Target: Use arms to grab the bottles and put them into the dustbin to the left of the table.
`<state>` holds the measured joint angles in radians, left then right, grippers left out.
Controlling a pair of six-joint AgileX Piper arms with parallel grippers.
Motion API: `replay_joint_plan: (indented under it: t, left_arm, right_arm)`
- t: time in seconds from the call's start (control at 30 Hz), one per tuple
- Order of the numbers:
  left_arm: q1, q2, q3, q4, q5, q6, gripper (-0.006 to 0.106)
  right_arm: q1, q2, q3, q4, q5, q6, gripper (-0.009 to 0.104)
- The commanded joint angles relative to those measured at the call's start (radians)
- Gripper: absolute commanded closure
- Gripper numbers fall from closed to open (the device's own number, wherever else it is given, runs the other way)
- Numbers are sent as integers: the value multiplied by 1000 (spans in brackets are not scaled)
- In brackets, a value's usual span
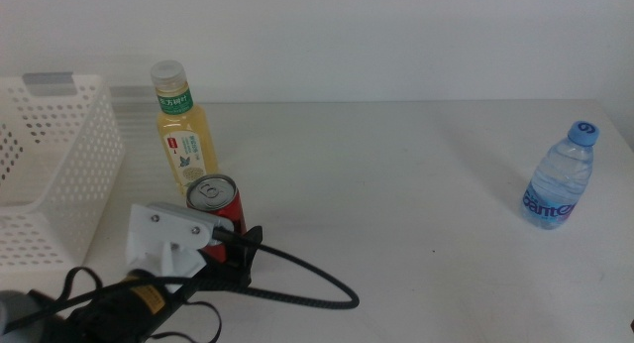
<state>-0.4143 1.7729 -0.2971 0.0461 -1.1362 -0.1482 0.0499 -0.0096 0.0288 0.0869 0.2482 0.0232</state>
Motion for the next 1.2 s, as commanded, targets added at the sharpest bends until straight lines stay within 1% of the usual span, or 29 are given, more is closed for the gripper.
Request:
replay_joint_plan:
  t: [0.0,0.3,0.37,0.43,0.53,0.67,0.7,0.87,1.03,1.17]
  left_arm:
    - [-1,-8,-38,-18,-179,-6,10]
    - [-1,51,-111,-23,-179,-6,11]
    - [-1,51,-114,-25,-179,-6,14]
    - [-1,51,-114,-25,-179,-6,20]
    - [-1,51,-114,-23,-179,-6,35]
    - [-1,51,-113,-23,-179,-7,65]
    - [-2,35,-108,-7,-153,-12,105]
    - [-2,-35,-108,44,-89,-79,105]
    - [-2,-179,-108,71,116,-80,105]
    - [-2,-311,-109,111,281,-100,105]
  right_arm:
    - [-7,-27,-9,-6,-70,-13,29]
    - [-7,-27,-9,-6,-70,-13,29]
    - [-7,-27,-9,-6,-70,-13,29]
    - [-7,-27,-9,-6,-70,-13,29]
    - [-7,-27,-9,-6,-70,-13,29]
    - [-7,-27,-9,-6,-70,-13,29]
    - [-7,-27,-9,-6,-70,-13,29]
    - [-7,-27,-9,-6,-70,-13,29]
    - [-7,-27,-9,-6,-70,-13,29]
    - [-7,-27,-9,-6,-70,-13,29]
